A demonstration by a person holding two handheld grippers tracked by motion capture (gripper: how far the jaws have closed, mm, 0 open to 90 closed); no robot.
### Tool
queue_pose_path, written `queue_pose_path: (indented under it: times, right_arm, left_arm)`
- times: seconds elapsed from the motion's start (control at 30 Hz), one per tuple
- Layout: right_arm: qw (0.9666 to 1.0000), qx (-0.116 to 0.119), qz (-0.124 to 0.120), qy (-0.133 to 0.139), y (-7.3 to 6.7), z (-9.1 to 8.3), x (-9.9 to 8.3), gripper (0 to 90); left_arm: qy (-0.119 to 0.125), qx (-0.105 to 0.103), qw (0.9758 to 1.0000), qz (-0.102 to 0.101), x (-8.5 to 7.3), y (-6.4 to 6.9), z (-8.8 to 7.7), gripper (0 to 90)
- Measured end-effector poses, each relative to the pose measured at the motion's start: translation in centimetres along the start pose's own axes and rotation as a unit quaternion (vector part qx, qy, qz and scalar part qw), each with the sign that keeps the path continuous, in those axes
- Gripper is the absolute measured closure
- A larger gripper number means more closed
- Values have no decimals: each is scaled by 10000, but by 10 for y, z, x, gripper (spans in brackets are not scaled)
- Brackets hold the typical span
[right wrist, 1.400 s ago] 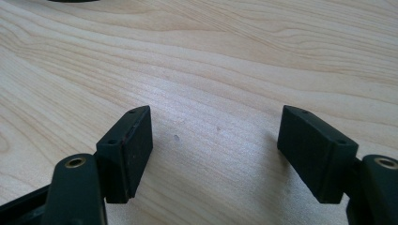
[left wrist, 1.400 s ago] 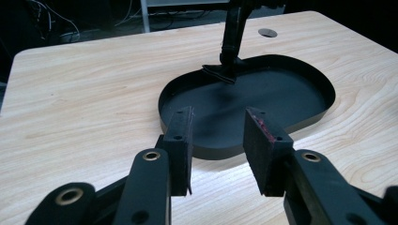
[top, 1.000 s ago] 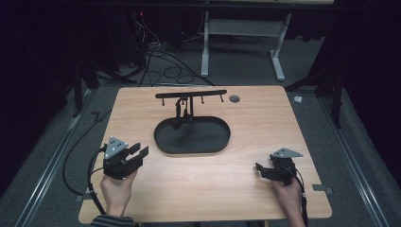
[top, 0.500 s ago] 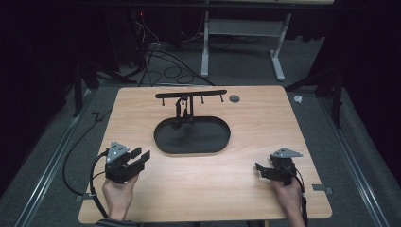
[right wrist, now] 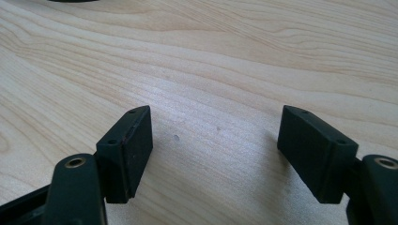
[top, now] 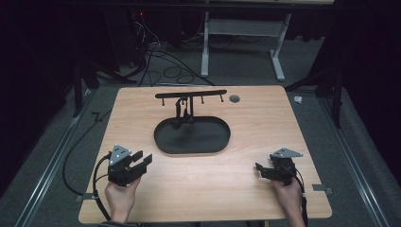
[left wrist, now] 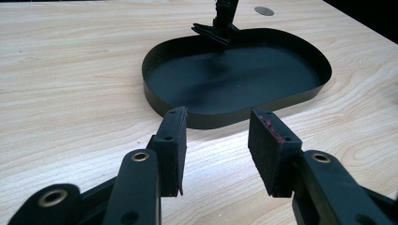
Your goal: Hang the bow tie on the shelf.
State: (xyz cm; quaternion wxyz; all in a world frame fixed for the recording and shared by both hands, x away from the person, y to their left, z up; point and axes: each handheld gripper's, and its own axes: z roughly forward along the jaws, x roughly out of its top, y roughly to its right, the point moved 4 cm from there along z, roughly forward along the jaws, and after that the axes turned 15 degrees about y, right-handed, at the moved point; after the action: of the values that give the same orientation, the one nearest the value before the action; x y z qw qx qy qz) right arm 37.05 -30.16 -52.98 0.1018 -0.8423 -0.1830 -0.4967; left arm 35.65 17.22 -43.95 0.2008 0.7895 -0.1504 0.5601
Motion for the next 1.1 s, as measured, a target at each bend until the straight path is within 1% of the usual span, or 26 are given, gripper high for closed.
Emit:
queue_pose_path:
  times: [0.2,0.3,0.37,0.63,0.77,0.83,0.9,1.1]
  right_arm:
    - [10000,-1,4,-1,0,0,0,281]
    - [10000,0,-1,0,0,0,0,281]
    - [10000,0,1,-1,0,0,0,281]
    - [10000,-1,6,-6,0,0,0,281]
    - [10000,1,-3,0,0,0,0,281]
    - [10000,1,-2,0,0,0,0,281]
    - [10000,1,-7,-1,0,0,0,281]
    - [10000,-1,9,-7,0,0,0,281]
  left_arm:
    - [-48,-9,10000,-22,-4,0,1,568]
    - [-48,-16,10000,-66,-6,1,2,567]
    - [-78,-52,9999,-86,-9,2,4,566]
    - [-147,-70,9998,-88,-14,5,8,564]
    - [-149,-129,9997,-150,-18,7,12,563]
    - [-161,-149,9996,-158,-18,8,13,563]
    - [-209,-161,9996,-116,-20,10,16,562]
    - [-243,-194,9994,-135,-23,13,20,562]
